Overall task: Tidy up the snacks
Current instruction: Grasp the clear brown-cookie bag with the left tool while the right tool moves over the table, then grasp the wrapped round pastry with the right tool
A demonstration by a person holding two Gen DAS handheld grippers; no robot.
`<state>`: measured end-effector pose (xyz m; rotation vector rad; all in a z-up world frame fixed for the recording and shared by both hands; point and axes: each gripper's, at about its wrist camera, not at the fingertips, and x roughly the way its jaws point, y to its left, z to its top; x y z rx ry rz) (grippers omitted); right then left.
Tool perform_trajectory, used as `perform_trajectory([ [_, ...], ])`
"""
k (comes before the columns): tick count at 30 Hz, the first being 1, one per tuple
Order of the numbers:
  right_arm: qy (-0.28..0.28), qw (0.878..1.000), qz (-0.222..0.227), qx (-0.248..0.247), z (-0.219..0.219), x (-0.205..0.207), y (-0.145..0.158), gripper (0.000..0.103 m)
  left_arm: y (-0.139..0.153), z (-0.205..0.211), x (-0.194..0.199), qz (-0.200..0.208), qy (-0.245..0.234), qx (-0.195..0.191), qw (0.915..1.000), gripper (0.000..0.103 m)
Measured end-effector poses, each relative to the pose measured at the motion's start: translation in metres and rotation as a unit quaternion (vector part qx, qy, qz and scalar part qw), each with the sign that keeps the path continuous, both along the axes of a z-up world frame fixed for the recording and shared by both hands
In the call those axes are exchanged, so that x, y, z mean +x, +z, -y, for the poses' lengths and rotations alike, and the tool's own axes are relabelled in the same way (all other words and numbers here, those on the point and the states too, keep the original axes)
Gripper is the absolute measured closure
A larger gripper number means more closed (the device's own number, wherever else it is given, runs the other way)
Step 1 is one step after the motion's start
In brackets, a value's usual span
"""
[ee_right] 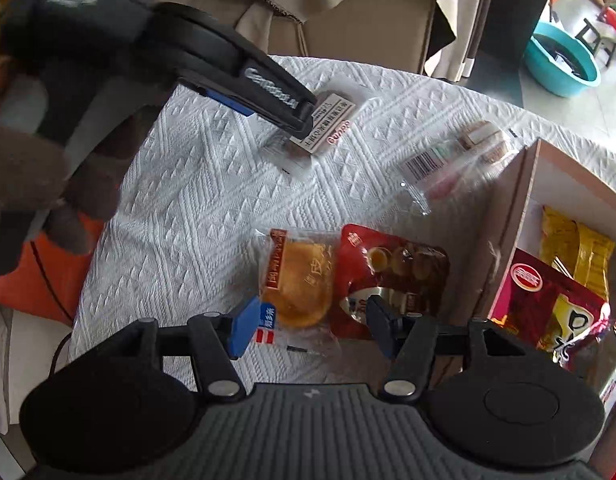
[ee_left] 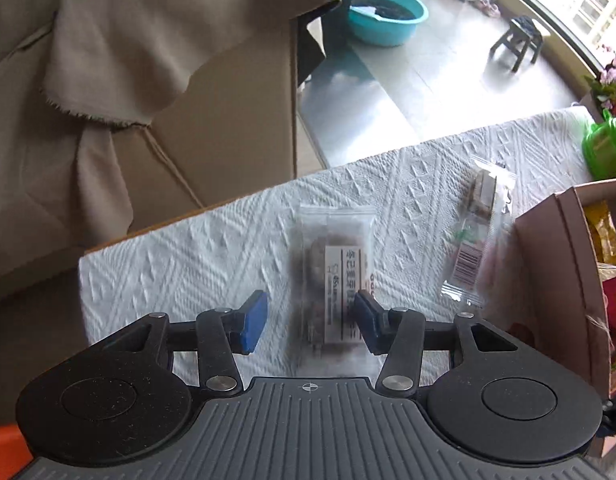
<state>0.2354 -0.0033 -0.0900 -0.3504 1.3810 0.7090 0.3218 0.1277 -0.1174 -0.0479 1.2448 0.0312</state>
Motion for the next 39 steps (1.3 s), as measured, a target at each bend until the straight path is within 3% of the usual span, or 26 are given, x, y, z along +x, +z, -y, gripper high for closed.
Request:
perform_trajectory([
  [2, -0.012, 1.000, 0.004, 0.004, 0.007, 0.001, 0.003, 0.044, -0.006, 0.008, 0.008, 0.001, -0.012, -0.008, 0.9999, 0.048],
  [5, -0.032, 0.999, -0.001, 0.000, 0.015, 0.003, 0.003, 0.044, -0.010, 0.019, 0.010, 0.004, -0.027, 0.013, 0.9996, 0.046],
  [11, -0.043, 0.999, 0.017, 0.007, 0.021, 0.005, 0.021, 0.044, -0.008, 0.008, 0.004, -0.008, -0.006, -0.002, 1.0000, 0.059],
  [17, -0.059, 0.997, 0.047, 0.022, 0.018, 0.035, 0.037, 0.043, -0.006, -0.014, -0.042, -0.042, 0.028, -0.020, 0.9986, 0.062],
  [23, -0.088, 0.993, 0.077, 0.009, 0.017, 0.094, 0.035, 0.043, -0.007, -0.025, -0.093, -0.061, 0.068, -0.056, 0.9943, 0.062],
  [28, -0.148, 0.988, 0.048, 0.004, 0.040, 0.155, 0.017, 0.042, -0.007, -0.027, -0.112, -0.057, 0.082, -0.076, 0.9921, 0.062],
  [30, -0.161, 0.986, 0.034, -0.021, 0.042, 0.171, 0.001, 0.041, -0.007, -0.031, -0.115, -0.053, 0.092, -0.088, 0.9904, 0.062],
  [34, -0.153, 0.987, 0.022, -0.043, 0.023, 0.183, -0.029, 0.041, -0.005, -0.046, -0.125, -0.047, 0.114, -0.111, 0.9861, 0.062],
  [39, -0.156, 0.987, -0.022, -0.023, -0.010, 0.178, -0.050, 0.048, -0.004, -0.066, -0.144, -0.043, 0.132, -0.125, 0.9823, 0.062],
])
